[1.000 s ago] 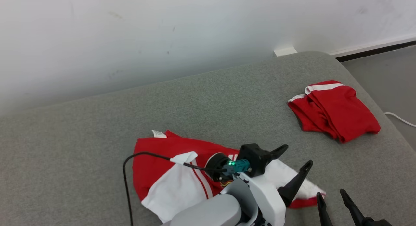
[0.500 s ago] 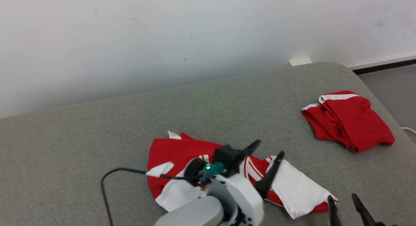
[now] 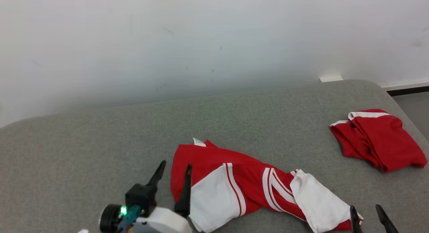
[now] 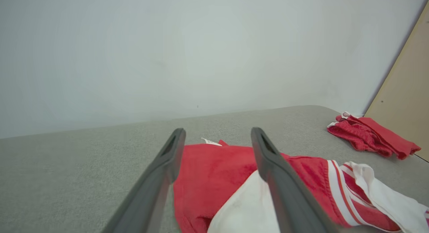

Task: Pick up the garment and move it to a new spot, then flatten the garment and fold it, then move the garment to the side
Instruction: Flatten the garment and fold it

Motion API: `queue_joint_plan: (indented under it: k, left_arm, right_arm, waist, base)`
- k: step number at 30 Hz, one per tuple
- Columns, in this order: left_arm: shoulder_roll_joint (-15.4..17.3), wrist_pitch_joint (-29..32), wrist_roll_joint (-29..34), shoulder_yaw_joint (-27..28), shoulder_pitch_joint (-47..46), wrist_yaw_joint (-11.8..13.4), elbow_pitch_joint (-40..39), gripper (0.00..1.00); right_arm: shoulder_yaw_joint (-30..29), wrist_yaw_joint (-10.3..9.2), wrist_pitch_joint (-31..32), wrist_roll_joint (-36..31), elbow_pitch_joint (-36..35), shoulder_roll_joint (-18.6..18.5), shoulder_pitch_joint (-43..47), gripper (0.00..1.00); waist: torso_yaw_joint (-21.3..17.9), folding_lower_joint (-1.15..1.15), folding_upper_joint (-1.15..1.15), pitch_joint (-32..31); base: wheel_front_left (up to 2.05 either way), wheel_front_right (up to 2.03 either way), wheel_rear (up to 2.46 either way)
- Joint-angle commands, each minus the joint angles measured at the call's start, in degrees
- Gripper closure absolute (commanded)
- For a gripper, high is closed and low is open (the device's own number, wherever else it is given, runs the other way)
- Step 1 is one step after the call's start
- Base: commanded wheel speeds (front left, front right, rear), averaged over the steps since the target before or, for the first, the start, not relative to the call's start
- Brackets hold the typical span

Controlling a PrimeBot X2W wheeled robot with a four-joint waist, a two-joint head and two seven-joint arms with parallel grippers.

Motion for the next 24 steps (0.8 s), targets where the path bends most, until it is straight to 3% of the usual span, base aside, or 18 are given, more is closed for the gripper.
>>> queue_joint_plan:
  k: [1, 6, 13, 17, 24]
  left_arm:
    - [0.1, -0.1, 1.7, 1.8, 3.2, 0.0, -0.8, 0.0]
    - [-1.1, -0.1, 8.4, 9.2, 11.9, -1.8, -2.4, 0.0]
    - [-5.2, -0.1, 15.5, 18.2, 21.4, -7.2, -2.3, 0.0]
    - [-7.9, -0.1, 18.7, 21.7, 23.5, -11.1, -1.3, 0.0]
    - [-11.7, -0.1, 22.4, 26.6, 24.0, -15.6, -0.1, 0.0]
  right_arm:
    - [-0.5, -0.17, 0.1, -0.1, -0.2, -0.4, 0.9, 0.0]
    - [-1.3, -0.17, 0.1, -0.3, -0.5, -0.7, 1.5, 0.0]
    - [-1.3, -0.17, 0.1, -0.5, -0.6, -0.7, 1.9, 0.0]
    - [-0.7, -0.17, 0.1, -0.4, -0.5, -0.9, 1.8, 0.0]
    - [0.0, -0.17, 0.1, -0.4, -0.4, -1.2, 1.5, 0.0]
  waist:
    - [0.6, 0.0, 0.0, -0.4]
    - [2.5, 0.0, 0.0, -0.9]
    - [4.7, 0.0, 0.0, -1.4]
    - [5.4, 0.0, 0.0, -1.4]
    - [5.1, 0.0, 0.0, -1.2]
  base:
    - [0.0, 0.0, 0.0]
    - [0.0, 0.0, 0.0]
    - [0.0, 0.0, 0.0]
    - [0.0, 0.0, 0.0]
    - [0.0, 0.0, 0.0]
